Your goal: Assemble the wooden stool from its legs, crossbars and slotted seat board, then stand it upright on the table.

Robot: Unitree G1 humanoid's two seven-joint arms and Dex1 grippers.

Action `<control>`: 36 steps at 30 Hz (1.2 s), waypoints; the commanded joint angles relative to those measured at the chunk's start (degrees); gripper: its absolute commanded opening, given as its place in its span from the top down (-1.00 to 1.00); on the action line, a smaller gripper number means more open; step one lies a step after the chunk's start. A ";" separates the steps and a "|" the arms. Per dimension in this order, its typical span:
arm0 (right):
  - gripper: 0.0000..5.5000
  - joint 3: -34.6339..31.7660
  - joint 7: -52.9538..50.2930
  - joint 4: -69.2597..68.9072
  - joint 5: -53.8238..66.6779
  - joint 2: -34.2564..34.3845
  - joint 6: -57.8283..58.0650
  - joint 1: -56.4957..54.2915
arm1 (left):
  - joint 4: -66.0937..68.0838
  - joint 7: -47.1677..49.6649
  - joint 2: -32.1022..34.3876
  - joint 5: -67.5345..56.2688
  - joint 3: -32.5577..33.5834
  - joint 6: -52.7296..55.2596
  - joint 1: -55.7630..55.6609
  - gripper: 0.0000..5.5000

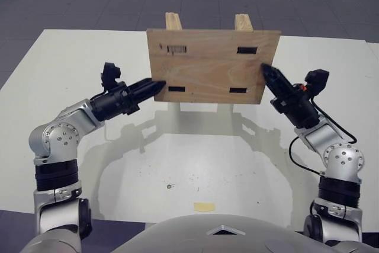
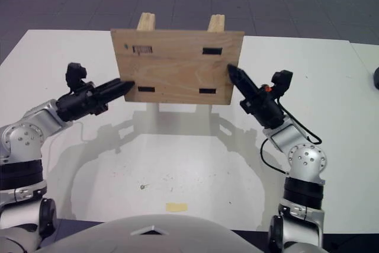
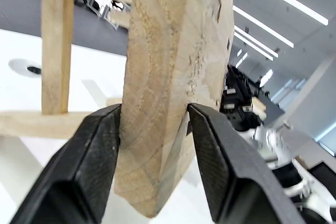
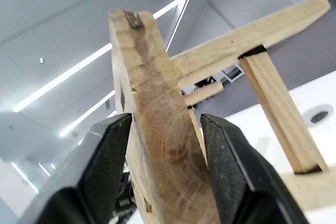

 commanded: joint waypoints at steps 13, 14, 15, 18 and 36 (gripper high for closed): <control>-0.45 -3.00 -21.35 3.21 -5.41 7.31 -12.00 -11.41 | -2.20 39.12 -15.52 -16.86 4.65 -0.87 -12.24 0.40; -0.50 -3.09 -21.56 3.03 -5.66 7.68 -12.38 -11.05 | -1.74 39.91 -15.57 -16.93 4.67 -1.23 -12.39 0.41; -0.58 -3.02 -21.47 2.66 -5.66 7.99 -12.43 -10.61 | -1.04 40.61 -15.77 -16.99 4.84 -1.82 -12.71 0.28; -0.77 -2.57 -21.23 1.19 -6.53 9.42 -12.69 -8.97 | 1.82 41.75 -15.73 -16.15 6.20 -4.68 -14.58 0.10; -0.96 10.73 -30.16 3.04 -48.75 15.41 -29.79 -8.40 | 2.08 41.21 -2.57 22.34 2.15 -27.49 -10.22 -0.95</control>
